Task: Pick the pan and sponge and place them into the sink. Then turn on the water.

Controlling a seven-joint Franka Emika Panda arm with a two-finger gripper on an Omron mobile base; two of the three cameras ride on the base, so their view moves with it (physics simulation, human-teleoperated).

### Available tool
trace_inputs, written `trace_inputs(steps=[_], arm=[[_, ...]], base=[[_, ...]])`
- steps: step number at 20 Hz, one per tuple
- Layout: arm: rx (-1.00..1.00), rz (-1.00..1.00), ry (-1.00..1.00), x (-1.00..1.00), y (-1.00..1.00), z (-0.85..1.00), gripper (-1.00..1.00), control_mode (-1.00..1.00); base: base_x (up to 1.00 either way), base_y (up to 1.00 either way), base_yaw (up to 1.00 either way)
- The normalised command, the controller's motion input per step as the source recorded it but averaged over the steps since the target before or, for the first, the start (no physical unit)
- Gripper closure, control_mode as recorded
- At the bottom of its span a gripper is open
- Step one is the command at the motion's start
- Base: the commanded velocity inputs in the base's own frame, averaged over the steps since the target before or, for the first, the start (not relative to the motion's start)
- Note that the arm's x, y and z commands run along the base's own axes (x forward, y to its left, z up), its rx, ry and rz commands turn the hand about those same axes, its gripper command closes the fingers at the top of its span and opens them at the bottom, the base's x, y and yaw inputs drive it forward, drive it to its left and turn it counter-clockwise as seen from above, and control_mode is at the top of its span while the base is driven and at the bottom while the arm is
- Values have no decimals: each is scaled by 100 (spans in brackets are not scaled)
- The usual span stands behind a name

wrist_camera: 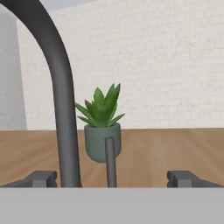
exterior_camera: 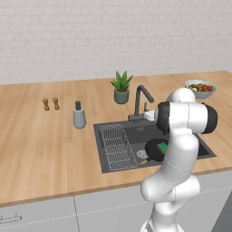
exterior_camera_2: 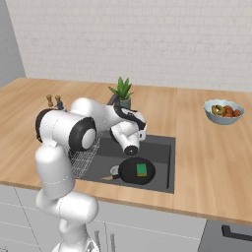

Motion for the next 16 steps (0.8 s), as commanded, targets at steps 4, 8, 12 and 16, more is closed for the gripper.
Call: trace_inputs(steps=[4, 8, 12, 16], arm=[[0, -1, 0, 7, 0, -8, -100, -100], [0, -2, 0, 17, 0, -2, -100, -100], [0, -2, 0, 23, 1, 0, -100, -100], [0, -2, 0, 21, 4, -1, -100, -100]], base=[[0, 0, 0], [0, 0, 0], [0, 0, 0], [0, 0, 0]])
